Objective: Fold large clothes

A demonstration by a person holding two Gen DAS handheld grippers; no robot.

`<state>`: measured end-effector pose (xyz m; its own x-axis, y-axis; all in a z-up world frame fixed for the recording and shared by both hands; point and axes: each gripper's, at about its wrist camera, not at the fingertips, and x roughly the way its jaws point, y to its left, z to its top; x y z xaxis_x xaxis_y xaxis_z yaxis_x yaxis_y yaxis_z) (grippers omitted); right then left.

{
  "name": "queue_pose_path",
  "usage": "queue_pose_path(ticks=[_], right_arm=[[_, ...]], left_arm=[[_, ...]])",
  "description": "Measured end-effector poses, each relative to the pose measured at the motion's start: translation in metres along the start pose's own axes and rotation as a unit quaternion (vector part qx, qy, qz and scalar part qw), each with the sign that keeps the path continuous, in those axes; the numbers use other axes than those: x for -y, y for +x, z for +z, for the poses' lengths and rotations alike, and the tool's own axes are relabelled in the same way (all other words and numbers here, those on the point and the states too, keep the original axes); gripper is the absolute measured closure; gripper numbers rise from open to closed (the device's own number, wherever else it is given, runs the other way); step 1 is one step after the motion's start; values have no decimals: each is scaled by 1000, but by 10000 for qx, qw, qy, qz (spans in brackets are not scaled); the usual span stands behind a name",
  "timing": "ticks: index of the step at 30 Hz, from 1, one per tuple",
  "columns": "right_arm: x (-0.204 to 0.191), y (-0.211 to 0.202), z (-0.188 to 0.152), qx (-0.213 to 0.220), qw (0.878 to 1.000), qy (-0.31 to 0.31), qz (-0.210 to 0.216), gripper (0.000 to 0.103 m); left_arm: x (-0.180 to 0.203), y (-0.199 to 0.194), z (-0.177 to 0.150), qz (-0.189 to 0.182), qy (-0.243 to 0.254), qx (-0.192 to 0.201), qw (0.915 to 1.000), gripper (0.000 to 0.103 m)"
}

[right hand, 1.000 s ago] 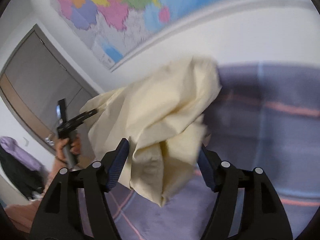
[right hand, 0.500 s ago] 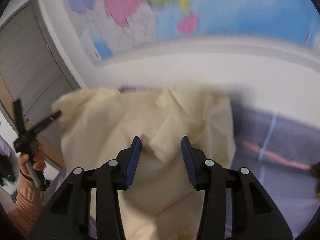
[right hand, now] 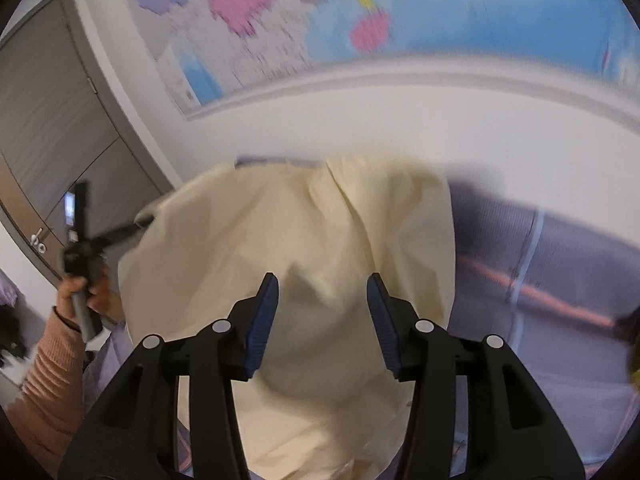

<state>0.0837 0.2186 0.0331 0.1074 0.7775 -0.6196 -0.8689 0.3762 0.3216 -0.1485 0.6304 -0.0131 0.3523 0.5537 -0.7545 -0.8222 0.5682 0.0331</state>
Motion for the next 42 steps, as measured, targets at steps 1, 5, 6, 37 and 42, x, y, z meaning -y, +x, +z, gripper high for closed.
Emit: queue_pose_path(ticks=[1,5,6,37,42], right_arm=[[-3,-1,3,72,9999,-37,67,57],[-12,23,1,-226,9994,-114,252,56],[-13,32,0,-354,9989,-124,264,57],[-40,41,49,10,9994,-338,19,47],[-20,90,66,-446,9989,-32,-153,51]], left_arm=[[0,8,-5,39,-37,-82,10000,31],[-2,14,-10,26,-129,-156,9998,31],[-3,7,-9,25,-178,-70,9998,31],[131,-101,-83,-1317,1194,862,9803,20],[144,-97,-89,-1303,1307,831,9793,20]])
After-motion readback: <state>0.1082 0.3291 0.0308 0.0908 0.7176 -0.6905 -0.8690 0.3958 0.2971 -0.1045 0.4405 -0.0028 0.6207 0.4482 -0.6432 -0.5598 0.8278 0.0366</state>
